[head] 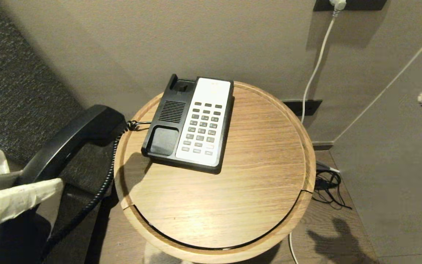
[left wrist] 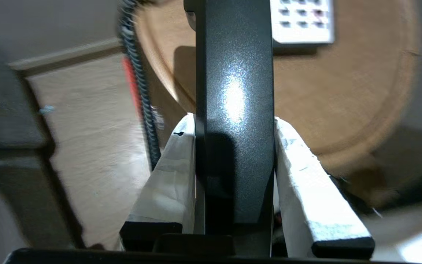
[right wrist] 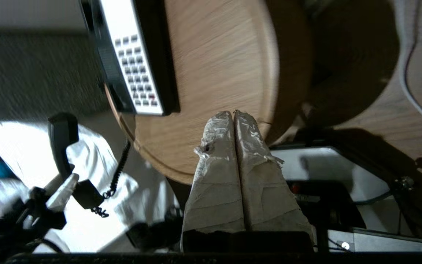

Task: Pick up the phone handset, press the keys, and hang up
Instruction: Put the handset back

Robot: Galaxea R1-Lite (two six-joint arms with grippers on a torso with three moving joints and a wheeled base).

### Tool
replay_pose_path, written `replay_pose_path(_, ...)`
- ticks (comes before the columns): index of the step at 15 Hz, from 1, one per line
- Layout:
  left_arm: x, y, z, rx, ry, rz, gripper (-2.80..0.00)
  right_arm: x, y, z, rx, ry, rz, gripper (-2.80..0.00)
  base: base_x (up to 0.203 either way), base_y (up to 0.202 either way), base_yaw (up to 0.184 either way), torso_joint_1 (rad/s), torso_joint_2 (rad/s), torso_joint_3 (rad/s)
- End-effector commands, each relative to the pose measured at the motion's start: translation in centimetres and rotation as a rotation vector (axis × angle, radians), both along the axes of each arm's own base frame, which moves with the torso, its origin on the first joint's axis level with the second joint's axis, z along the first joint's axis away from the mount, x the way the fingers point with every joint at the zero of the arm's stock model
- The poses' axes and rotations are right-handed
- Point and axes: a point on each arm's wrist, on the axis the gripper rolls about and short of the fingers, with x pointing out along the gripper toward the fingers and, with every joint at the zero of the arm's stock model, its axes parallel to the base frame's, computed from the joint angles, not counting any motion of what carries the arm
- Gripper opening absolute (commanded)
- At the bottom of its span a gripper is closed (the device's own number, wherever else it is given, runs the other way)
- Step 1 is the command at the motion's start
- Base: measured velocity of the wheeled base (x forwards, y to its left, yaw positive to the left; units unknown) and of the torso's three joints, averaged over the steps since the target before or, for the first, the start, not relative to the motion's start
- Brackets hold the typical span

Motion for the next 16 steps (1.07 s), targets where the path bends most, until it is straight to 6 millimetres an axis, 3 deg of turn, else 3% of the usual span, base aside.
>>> replay_pose_path(1, 1.6, -0.9, 0.0, 0.049, 0.022, 0.041, -2.8, -5.1, -4.0, -0.5, 0.062, -0.101, -0.133, -2.8, 0.0, 0.0, 0.0, 0.0, 0.0, 0.0)
replay_pose_path(3, 3.3, -1.8, 0.2, 0.075, 0.008, 0.06, -2.8, -7.0, -5.0, -0.8, 0.111, -0.148, -0.204, -2.8, 0.0, 0.0, 0.0, 0.0, 0.0, 0.0)
replay_pose_path(11, 11.0, -6.7, 3.8, 0.098, -0.103, 0.174, -2.8, -8.8, -5.5, -5.4, 0.254, -0.236, -0.122, -2.8, 0.0, 0.0, 0.0, 0.0, 0.0, 0.0)
replay_pose_path(16, 13.4, -10.5, 2.8, 0.177, -0.078, 0.107, -2.8, -8.7, -5.3, -8.3, 0.242, -0.188, -0.094, -2.8, 0.0, 0.0, 0.0, 0.0, 0.0, 0.0)
